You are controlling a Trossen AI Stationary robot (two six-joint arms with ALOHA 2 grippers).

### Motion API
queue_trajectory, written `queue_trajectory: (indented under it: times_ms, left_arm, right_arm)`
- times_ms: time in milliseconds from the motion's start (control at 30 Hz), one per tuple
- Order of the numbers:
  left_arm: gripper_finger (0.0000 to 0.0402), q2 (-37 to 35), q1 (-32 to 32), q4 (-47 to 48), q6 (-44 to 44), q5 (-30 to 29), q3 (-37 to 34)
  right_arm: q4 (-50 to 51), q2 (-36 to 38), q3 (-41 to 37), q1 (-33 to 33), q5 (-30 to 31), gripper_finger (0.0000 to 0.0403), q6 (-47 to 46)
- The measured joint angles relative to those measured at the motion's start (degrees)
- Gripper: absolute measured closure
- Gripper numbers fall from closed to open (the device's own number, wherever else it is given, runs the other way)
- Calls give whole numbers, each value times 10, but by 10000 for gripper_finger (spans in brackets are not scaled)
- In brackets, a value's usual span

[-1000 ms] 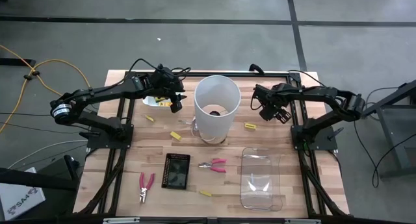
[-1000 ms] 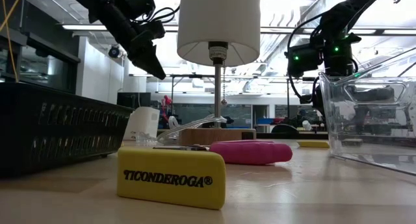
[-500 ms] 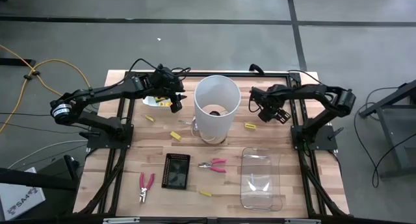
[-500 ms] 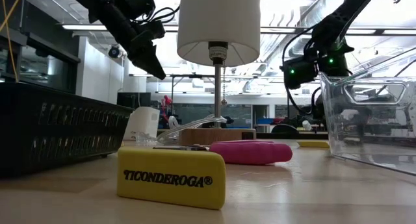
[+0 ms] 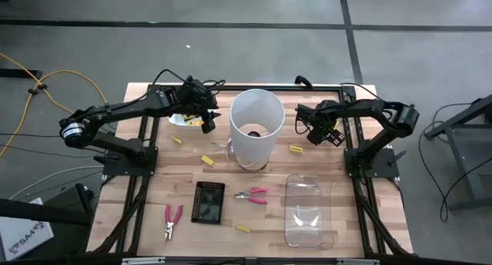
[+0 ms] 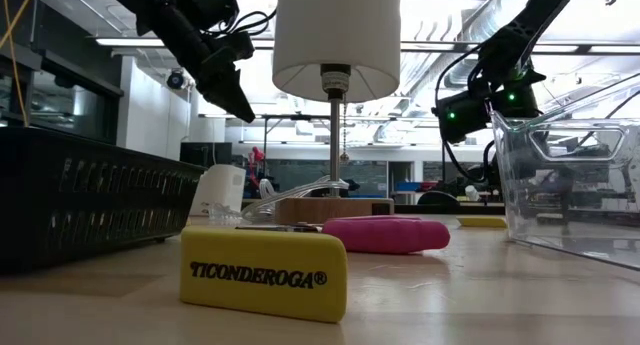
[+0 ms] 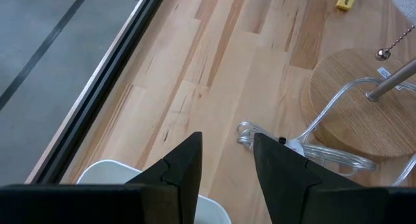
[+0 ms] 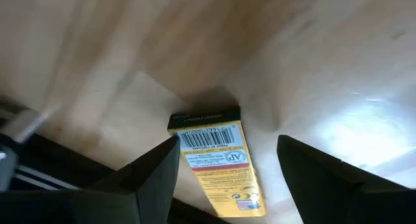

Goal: Pick & Place School Supplies
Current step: Put the crayon box into the white bin

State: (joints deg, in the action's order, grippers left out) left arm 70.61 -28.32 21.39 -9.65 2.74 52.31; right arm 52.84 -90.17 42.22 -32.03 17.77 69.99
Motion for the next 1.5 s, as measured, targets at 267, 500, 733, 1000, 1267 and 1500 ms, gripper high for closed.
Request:
queue_trajectory:
  times_ms: [267,500,733,1000,1267,1500]
  left_arm:
    - [269,0,0,0,0,0,0]
    - [269,0,0,0,0,0,0]
    - [269,0,0,0,0,0,0]
    - [269,0,0,0,0,0,0]
    - [269,0,0,0,0,0,0]
    - [269,0,0,0,0,0,0]
  right_arm:
    - [27,0,0,0,-32,152,-34]
    - [28,0,0,0,-31,174,-29]
    - [32,0,0,0,-27,227,-27]
    - [29,0,0,17,-25,276,-27]
    - [10,0,0,33,-16,269,-42]
    - [20,0,0,36,19,221,-70]
